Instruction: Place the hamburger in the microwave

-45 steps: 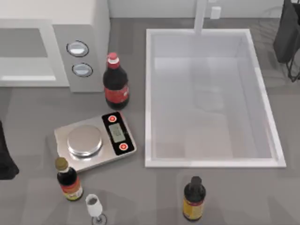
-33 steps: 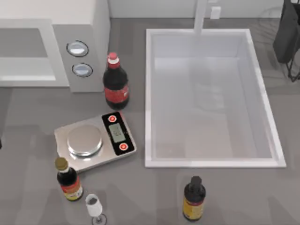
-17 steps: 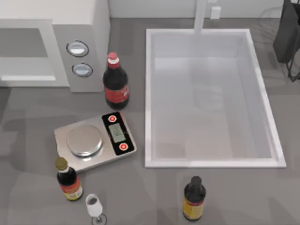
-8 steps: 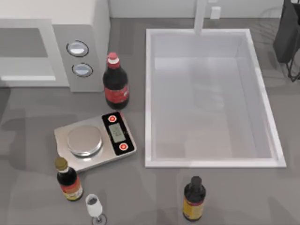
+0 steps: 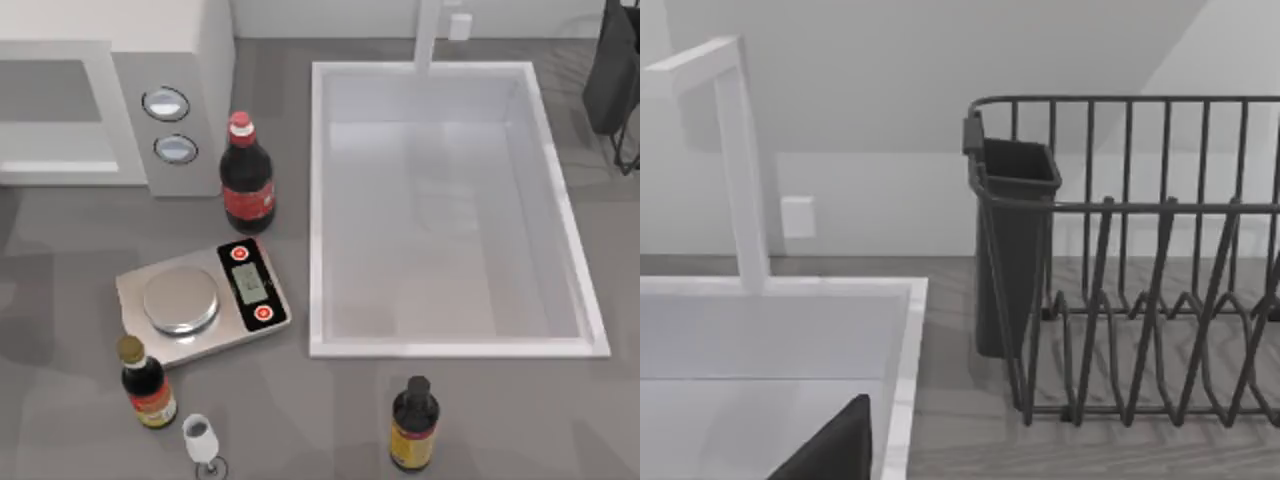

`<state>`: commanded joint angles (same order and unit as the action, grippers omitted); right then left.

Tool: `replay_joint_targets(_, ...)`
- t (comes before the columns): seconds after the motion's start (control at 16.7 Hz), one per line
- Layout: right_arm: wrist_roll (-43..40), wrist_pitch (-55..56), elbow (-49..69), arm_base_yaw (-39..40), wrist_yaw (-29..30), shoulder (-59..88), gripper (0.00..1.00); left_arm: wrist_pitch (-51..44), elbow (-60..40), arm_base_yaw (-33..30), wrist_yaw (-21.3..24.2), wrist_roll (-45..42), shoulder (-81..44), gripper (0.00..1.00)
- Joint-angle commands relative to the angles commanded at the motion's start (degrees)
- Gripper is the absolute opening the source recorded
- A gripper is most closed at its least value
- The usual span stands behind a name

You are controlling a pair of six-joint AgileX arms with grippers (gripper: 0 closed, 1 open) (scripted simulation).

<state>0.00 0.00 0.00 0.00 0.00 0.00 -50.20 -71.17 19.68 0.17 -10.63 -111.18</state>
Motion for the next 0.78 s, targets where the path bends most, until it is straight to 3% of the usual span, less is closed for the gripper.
replay_joint_targets(0.42, 0.0, 0.0, 0.0, 0.0, 0.0, 0.0, 1.0, 7.5, 2.4, -0.8, 0.0, 0.7, -5.1, 1.0)
replay_joint_targets(0.78, 0.0, 0.0, 0.0, 0.0, 0.0, 0.0, 1.0, 8.5, 2.5, -1.4, 0.1, 1.3, -6.0, 1.0)
